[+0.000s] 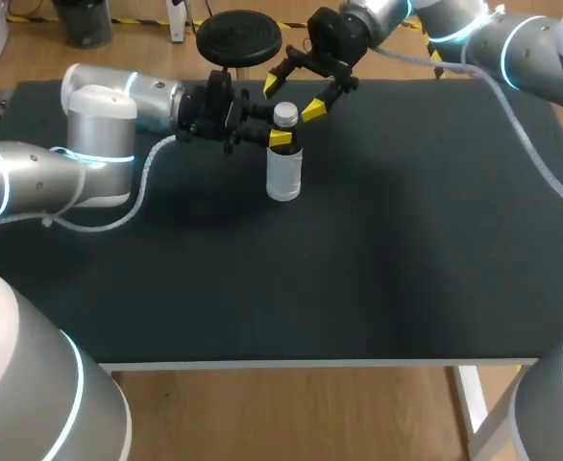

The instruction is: Unscrew the bottle cap

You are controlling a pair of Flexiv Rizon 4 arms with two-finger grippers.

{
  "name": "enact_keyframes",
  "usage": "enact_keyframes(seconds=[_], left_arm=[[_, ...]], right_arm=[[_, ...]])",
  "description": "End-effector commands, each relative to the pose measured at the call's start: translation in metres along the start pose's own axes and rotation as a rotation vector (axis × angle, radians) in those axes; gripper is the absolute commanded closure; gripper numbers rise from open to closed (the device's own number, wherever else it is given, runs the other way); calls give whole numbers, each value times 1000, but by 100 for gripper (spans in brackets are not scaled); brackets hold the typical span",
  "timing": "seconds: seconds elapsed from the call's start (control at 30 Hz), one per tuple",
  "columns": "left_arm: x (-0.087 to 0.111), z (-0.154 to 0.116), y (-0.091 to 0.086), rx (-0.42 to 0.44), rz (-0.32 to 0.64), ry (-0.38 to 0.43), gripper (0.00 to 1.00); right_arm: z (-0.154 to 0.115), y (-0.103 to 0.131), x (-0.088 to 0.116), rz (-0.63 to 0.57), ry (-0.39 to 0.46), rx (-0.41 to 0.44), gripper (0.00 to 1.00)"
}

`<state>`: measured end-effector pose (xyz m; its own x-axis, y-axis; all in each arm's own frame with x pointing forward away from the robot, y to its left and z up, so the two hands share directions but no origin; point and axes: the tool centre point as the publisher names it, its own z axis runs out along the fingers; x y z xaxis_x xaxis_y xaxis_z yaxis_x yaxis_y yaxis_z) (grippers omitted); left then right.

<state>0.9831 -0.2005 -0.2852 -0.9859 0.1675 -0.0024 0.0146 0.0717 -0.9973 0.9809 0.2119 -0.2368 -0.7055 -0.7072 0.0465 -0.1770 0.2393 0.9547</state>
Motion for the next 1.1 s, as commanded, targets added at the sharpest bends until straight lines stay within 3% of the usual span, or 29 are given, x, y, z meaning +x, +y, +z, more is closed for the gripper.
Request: enact_keyframes(seconds=[0.03, 0.3, 0.37, 1.1], left_arm=[[-1, 0, 0, 1, 0, 4, 100], [-1, 0, 0, 1, 0, 4, 100], [-1, 0, 0, 1, 0, 4, 100], [-1, 0, 0, 1, 0, 4, 100]], right_arm=[[-12, -3, -3, 26, -31, -25, 0], [-27, -5, -8, 107, -398, -54, 0], [-30, -5, -8, 116, -452, -62, 0], [-32, -3, 0, 146, -831, -81, 0]])
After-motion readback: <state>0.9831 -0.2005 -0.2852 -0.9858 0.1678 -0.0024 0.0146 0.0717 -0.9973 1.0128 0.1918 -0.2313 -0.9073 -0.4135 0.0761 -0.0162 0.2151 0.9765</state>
